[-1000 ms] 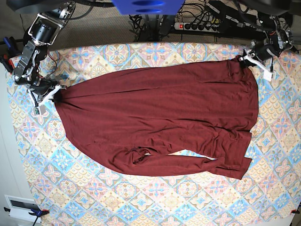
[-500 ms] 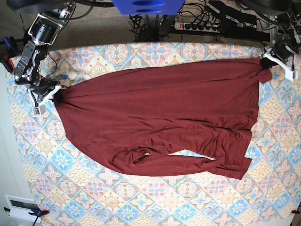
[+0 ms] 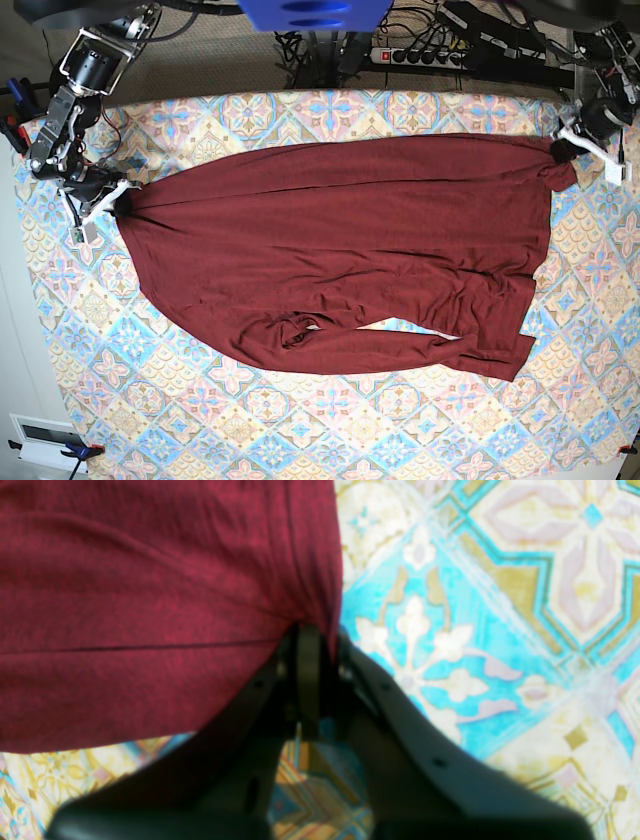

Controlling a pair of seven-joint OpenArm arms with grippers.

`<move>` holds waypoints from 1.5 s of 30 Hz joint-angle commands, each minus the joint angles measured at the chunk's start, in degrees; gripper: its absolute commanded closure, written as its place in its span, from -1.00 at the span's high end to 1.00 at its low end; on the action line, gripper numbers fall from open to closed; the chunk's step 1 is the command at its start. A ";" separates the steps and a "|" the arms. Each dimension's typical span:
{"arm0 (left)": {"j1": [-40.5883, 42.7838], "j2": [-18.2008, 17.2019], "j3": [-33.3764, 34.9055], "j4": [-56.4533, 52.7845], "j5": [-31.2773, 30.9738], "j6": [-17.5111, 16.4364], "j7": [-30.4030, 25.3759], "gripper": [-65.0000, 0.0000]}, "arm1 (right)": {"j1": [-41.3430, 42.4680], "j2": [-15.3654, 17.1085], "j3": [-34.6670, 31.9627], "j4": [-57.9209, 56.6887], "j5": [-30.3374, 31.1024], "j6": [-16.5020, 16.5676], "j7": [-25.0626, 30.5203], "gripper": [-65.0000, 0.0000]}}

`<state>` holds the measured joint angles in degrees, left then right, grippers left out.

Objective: Layout the t-shirt on the table in an organized manner, then fold the t-shirt properly
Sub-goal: 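Lift the shirt's shoulder corners with both grippers and pull them apart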

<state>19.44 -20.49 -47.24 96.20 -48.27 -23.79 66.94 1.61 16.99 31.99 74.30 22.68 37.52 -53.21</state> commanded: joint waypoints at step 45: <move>-18.87 4.01 -11.00 -11.32 -5.14 0.01 -2.89 -1.00 | 2.48 1.16 6.74 4.95 3.65 0.24 -3.45 -1.00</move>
<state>1.19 -15.03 -57.89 83.59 -51.62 -23.62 66.04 2.83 16.67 38.19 77.69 25.43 37.74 -58.37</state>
